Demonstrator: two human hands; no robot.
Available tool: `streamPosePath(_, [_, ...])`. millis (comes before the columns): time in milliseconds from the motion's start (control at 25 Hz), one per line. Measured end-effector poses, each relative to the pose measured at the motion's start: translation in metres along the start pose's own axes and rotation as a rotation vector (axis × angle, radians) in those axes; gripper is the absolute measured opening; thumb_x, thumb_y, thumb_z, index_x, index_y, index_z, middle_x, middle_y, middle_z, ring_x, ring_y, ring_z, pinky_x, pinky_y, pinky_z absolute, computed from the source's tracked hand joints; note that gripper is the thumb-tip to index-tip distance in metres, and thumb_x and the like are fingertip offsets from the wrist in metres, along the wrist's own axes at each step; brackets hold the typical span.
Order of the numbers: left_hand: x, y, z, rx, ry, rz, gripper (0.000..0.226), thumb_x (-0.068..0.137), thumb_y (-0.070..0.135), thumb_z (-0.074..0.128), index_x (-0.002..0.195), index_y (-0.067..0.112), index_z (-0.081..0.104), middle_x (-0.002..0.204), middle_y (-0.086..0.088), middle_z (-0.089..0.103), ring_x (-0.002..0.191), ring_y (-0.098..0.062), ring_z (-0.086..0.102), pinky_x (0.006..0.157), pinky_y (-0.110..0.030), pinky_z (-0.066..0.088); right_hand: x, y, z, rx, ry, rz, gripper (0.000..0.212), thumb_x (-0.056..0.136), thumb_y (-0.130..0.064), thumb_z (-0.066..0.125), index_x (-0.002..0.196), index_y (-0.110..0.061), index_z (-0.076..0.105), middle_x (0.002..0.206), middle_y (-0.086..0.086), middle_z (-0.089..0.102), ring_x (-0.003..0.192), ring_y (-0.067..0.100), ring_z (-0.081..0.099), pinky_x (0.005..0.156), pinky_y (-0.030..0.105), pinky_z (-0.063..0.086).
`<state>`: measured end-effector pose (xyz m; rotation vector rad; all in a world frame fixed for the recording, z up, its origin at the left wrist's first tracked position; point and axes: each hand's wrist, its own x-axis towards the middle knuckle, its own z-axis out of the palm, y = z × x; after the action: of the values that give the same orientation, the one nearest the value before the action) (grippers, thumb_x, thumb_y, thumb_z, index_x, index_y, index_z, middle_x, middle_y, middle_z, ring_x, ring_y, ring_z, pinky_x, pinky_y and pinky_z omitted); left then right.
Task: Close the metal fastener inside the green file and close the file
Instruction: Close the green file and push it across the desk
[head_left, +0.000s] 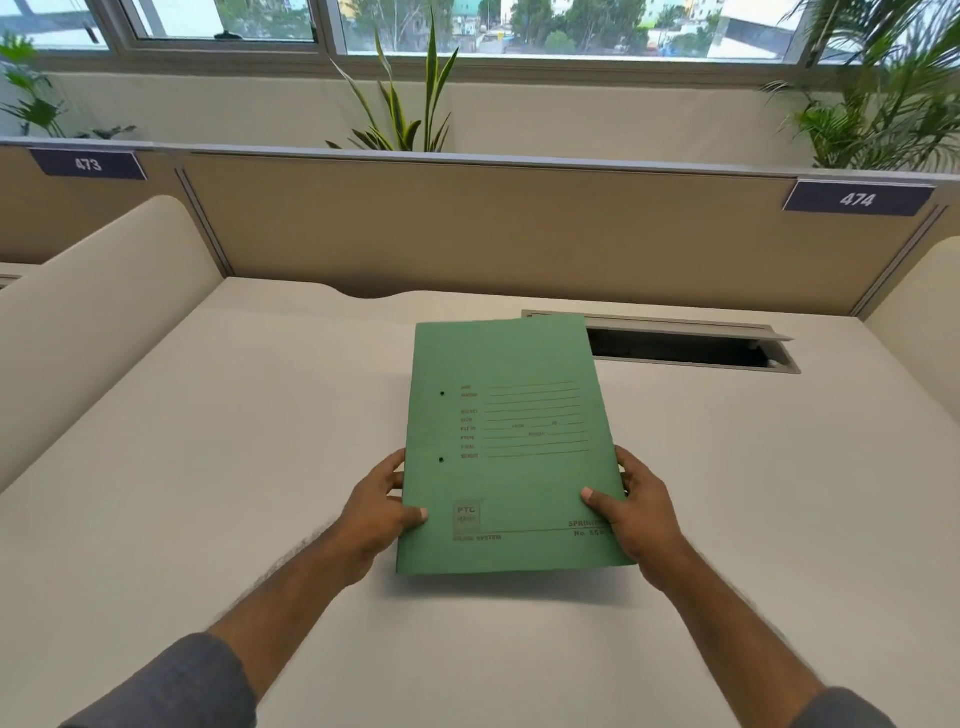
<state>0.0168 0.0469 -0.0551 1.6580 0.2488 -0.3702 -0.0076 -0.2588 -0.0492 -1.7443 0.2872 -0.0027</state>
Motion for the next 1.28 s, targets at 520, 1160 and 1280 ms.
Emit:
streamPosePath(520, [0.113,0.041,-0.057,0.014,0.371,0.017,0.066,0.081,-0.019,0.050,0.133,0.020,0.057,0.118,-0.008,0.066,0.095,-0.022,0.067,0.064,-0.028,0.054,0.123,-0.036,0.083,-0.152,-0.153,0.077,0.069,0.083,0.010,0.055,0.141,-0.021,0.036,0.082,-0.007,0.064,0.070,0.003,0.066,0.050,0.014,0.049])
streamPosePath(1160, [0.175,0.028,-0.062,0.374,0.333,-0.019,0.057,0.084,-0.006,0.061,0.136,0.013,0.053,0.129,-0.013,0.063,0.109,-0.030,0.064,0.095,-0.043,0.054,0.160,-0.015,0.114,-0.601,-0.137,0.109,0.065,0.081,-0.018,0.065,0.142,-0.014,0.043,0.126,0.012,0.041,0.115,0.030,0.052,0.100,0.037,0.048])
streamPosePath(1280, [0.165,0.025,-0.059,0.627,0.320,0.039,0.058,0.081,0.003,0.069,0.136,0.009,0.053,0.138,-0.013,0.055,0.121,-0.031,0.056,0.104,-0.044,0.047,0.144,-0.009,0.109,-0.688,-0.157,0.045,0.065,0.080,-0.024,0.064,0.140,-0.014,0.044,0.122,0.010,0.042,0.117,0.028,0.047,0.099,0.036,0.046])
